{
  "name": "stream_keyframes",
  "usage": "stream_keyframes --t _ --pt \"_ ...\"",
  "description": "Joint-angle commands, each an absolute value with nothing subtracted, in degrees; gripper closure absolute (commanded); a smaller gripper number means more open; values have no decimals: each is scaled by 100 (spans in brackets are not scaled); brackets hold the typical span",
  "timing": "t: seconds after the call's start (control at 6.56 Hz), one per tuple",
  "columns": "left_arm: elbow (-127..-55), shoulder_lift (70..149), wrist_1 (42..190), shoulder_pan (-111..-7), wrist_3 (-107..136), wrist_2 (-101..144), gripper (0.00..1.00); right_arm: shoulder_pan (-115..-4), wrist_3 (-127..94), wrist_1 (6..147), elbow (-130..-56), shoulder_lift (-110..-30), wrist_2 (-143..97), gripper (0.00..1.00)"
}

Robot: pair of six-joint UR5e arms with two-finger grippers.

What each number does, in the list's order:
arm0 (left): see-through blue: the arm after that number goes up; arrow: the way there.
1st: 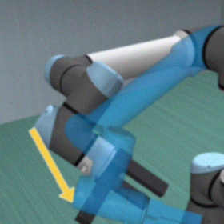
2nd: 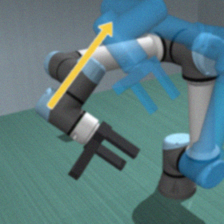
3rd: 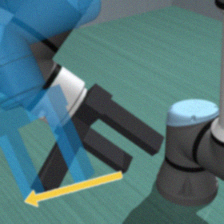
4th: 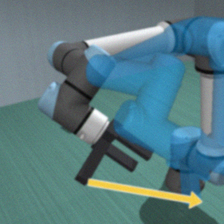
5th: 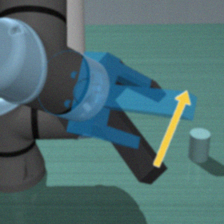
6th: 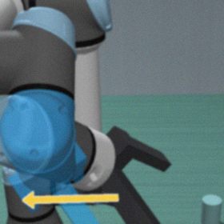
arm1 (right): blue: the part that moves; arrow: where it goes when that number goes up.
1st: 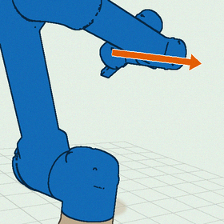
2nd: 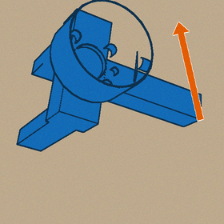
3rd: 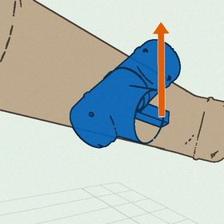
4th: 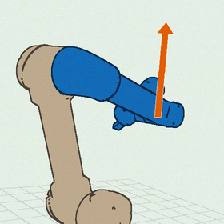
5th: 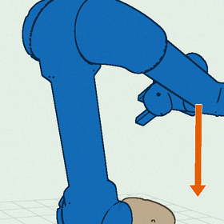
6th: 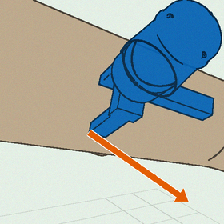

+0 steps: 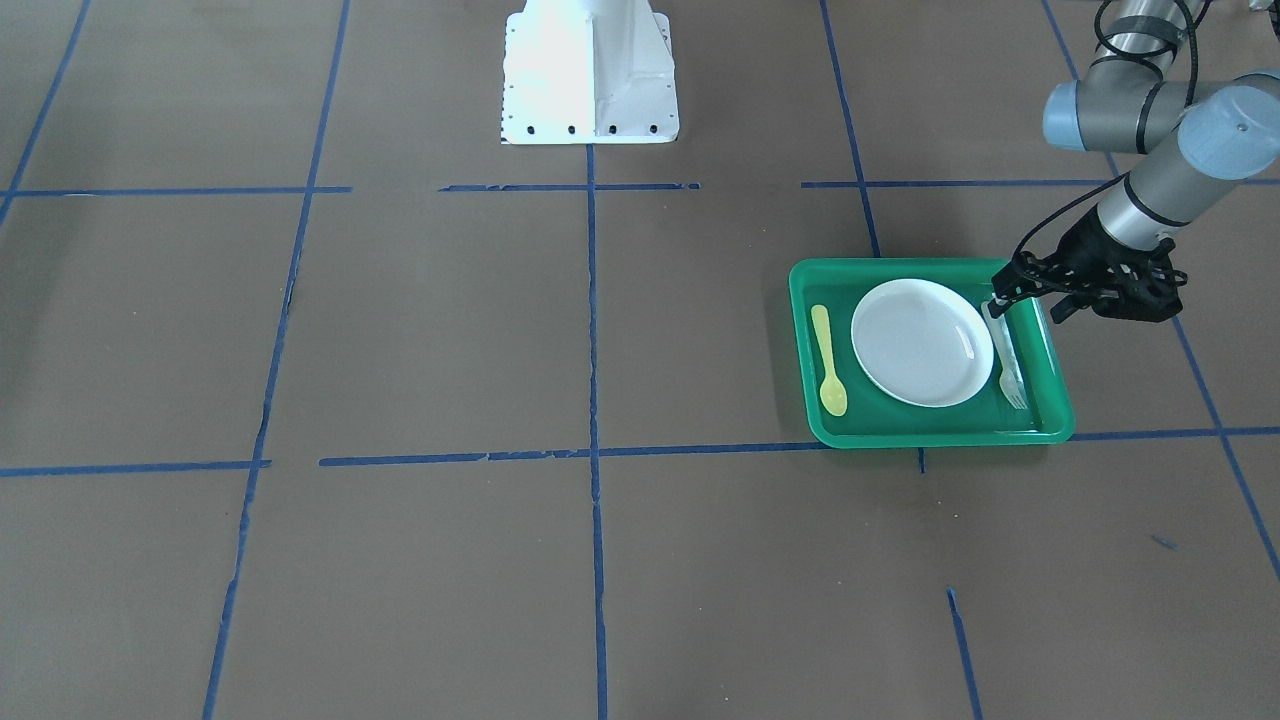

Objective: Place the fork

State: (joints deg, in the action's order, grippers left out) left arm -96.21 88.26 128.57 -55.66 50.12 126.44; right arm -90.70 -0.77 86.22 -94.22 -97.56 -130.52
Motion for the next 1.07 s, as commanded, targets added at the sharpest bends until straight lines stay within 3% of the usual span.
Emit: stream_keyframes --t 0.0,0.31,0.61,0.92 --pt "-9843 8614 12832 -6236 4818 13083 0 -9070 -70 8622 -9422 -9756 -13052 0" --pt "-9835 8238 12519 -6922 3147 13377 0 -9070 -79 8622 -9422 -9756 -13052 0" --pt "-9861 8218 10889 -8386 541 13316 0 -9070 -70 8622 -9422 -9756 -13052 0" --pt "-9853 8253 9787 -9024 -629 13307 0 -9070 -79 8622 -9422 -9756 -13052 0"
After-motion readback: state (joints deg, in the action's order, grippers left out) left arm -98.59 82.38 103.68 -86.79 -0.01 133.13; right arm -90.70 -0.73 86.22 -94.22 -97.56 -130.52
